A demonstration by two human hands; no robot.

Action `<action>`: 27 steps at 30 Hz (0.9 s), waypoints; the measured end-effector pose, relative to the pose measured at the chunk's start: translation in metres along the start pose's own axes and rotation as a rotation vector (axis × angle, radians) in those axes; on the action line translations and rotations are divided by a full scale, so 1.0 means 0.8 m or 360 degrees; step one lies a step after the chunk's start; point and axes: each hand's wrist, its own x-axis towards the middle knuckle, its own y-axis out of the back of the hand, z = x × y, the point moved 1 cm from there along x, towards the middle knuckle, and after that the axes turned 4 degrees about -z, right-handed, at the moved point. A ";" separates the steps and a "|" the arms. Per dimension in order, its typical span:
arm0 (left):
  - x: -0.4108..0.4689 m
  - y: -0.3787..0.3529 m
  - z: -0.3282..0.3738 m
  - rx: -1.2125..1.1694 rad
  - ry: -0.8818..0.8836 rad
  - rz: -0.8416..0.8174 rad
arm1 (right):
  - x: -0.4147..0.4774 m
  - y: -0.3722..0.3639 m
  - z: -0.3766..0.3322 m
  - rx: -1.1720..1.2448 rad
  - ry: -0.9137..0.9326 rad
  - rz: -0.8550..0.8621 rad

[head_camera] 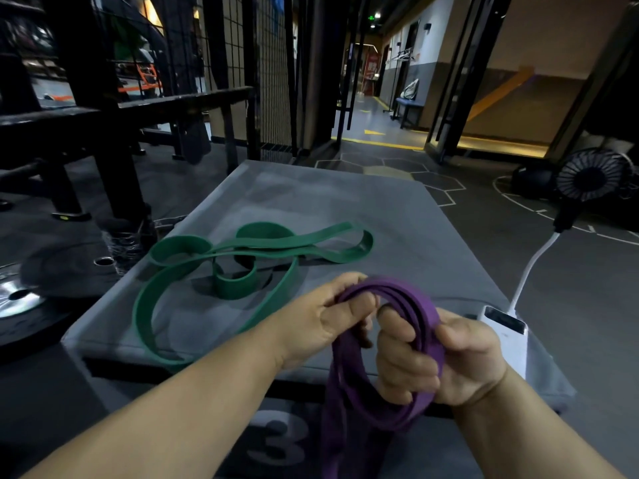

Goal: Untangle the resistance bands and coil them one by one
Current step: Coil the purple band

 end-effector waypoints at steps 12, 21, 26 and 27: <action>0.011 0.003 0.001 -0.0101 -0.0041 0.0087 | 0.002 0.014 0.005 -0.0180 0.0111 0.0113; 0.014 -0.003 0.001 -0.0570 -0.0105 0.0208 | -0.007 0.023 -0.005 -0.0223 0.0026 -0.0049; 0.013 -0.011 -0.005 -0.0481 -0.0045 0.0003 | -0.007 0.023 -0.021 -0.0369 0.0202 -0.0005; 0.011 -0.012 -0.005 -0.0393 -0.0048 -0.0073 | -0.005 0.022 -0.023 -0.0396 0.0231 0.0010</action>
